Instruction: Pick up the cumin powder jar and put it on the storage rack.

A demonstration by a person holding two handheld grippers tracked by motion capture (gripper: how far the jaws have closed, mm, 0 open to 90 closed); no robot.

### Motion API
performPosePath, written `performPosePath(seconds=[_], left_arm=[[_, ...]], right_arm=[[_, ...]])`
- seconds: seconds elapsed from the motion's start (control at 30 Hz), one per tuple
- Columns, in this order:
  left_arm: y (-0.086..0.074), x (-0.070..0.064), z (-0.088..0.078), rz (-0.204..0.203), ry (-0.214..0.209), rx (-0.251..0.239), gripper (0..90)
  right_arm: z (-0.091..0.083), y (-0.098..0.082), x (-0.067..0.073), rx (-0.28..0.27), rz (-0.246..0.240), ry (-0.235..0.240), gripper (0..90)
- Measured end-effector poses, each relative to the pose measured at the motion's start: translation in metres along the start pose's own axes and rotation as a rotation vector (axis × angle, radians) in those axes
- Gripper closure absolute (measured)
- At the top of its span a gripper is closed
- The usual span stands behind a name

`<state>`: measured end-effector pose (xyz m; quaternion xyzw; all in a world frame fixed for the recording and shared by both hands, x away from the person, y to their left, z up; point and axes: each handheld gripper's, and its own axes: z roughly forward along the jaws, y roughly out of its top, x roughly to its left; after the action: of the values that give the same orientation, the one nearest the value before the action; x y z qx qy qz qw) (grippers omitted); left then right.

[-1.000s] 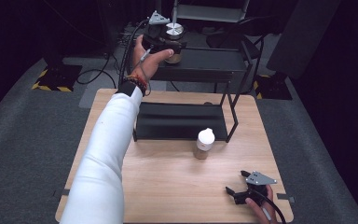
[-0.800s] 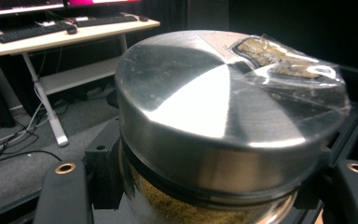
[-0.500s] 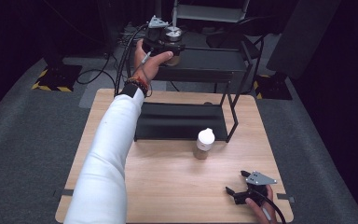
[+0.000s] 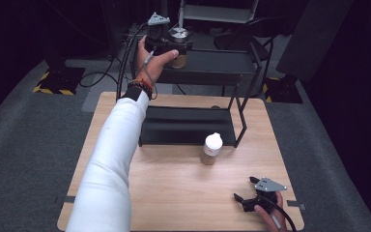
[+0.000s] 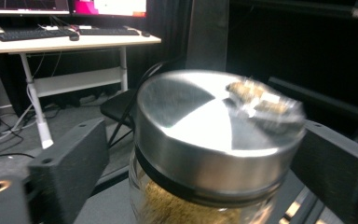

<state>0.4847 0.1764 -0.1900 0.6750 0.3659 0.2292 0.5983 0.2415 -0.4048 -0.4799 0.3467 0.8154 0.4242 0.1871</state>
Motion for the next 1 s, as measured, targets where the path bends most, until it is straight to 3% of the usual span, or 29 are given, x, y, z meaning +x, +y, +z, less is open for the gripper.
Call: performPosePath(seconds=[0.03,0.1,0.23,0.37,0.43,0.57,0.7,0.77,0.87,1.0], left_arm=[[0.001,0.000,-0.003,0.005,-0.007,-0.005,2.6],[0.003,-0.008,-0.010,0.036,0.026,-0.026,0.5],[0.005,-0.013,-0.025,0.045,0.052,-0.063,0.3],[0.008,-0.018,-0.042,0.073,0.071,-0.065,0.3],[0.001,-0.022,-0.052,0.087,0.081,-0.101,0.3],[-0.005,-0.025,-0.068,0.108,0.078,-0.114,0.3],[-0.013,-0.035,-0.083,0.129,0.108,-0.130,0.3],[-0.016,-0.035,-0.089,0.122,0.089,-0.128,0.3],[-0.022,-0.043,-0.096,0.154,0.100,-0.119,0.3],[-0.035,-0.051,-0.105,0.159,0.123,-0.115,0.3]], right_arm=[[0.000,0.000,0.000,0.000,0.000,0.000,0.0],[0.000,0.000,0.000,0.000,0.000,0.000,0.0],[0.000,0.000,0.000,0.000,0.000,0.000,0.0],[0.000,0.000,0.000,0.000,0.000,0.000,0.0],[0.000,0.000,0.000,0.000,0.000,0.000,0.0],[0.000,0.000,0.000,0.000,0.000,0.000,0.0],[0.000,0.000,0.000,0.000,0.001,0.000,0.0],[0.000,0.000,0.000,0.000,0.001,0.000,0.0],[0.000,0.000,0.000,0.000,0.001,0.000,0.0],[0.000,0.000,0.000,0.000,0.001,0.000,0.0]])
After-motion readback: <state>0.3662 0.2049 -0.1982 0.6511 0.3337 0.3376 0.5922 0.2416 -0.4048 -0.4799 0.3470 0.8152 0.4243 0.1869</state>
